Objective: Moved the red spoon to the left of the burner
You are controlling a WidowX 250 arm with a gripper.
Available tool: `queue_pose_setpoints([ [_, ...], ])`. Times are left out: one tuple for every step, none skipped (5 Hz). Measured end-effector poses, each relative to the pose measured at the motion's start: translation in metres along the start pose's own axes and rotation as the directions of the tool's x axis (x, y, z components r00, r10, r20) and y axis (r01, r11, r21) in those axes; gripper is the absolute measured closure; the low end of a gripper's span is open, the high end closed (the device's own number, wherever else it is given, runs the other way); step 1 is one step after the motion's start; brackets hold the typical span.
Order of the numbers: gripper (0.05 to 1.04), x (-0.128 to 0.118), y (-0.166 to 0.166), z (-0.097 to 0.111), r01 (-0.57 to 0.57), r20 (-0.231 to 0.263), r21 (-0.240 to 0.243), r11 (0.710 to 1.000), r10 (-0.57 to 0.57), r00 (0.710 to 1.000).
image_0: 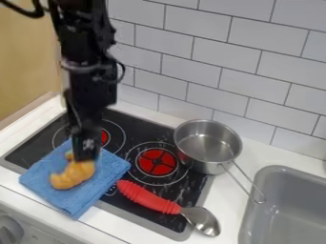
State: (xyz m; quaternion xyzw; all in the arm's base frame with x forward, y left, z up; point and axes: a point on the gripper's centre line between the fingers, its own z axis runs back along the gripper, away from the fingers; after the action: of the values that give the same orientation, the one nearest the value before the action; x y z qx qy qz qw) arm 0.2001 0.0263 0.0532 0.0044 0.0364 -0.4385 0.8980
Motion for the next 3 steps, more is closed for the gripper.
queue_pose_setpoints([
  [0.084, 0.014, -0.031, -0.011, 0.254, -0.012, 0.007, 0.967, -0.254, 0.967],
  [0.084, 0.031, -0.054, -0.016, 0.477, -0.019, 0.068, 0.876, -0.477, 0.879],
  [0.084, 0.046, -0.055, -0.015, 0.605, -0.016, 0.136, 0.785, -0.609, 0.793],
])
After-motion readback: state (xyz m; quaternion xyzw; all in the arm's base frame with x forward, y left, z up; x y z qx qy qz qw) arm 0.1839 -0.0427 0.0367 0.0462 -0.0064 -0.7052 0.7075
